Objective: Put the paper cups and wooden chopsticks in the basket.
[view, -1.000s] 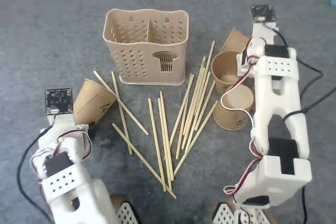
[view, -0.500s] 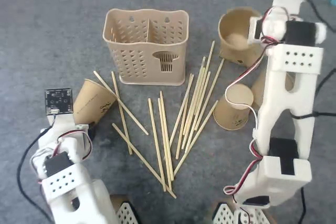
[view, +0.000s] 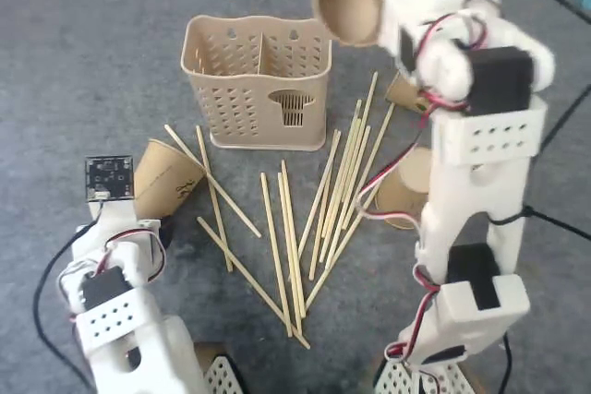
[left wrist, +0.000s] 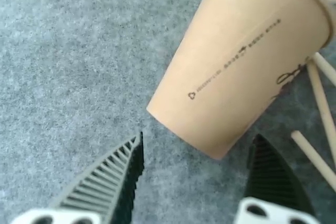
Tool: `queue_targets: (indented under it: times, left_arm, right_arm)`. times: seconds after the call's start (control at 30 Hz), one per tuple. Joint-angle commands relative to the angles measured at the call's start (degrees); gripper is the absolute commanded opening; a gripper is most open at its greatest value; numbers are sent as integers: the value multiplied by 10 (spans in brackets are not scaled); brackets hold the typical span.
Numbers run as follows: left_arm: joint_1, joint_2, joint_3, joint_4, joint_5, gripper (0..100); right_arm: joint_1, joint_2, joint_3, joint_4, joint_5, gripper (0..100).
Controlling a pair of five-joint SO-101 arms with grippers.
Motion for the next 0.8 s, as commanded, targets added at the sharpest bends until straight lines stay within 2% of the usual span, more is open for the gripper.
queue_targets:
  times: [0.0, 0.17, 0.67, 0.77]
  left_arm:
    - [6, -10, -3, -12, -11, 305]
    - [6, -10, -3, -12, -11, 305]
    - [4, -11, -3, -12, -11, 305]
    - [4, -11, -3, -12, -11, 305]
  right_arm:
    - [-42, -26, -38, 4, -6, 7]
    - [-78, -15, -31, 6, -5, 7]
    - [-80, 133, -18, -20, 29, 7]
    - [-82, 151, -18, -15, 69, 35]
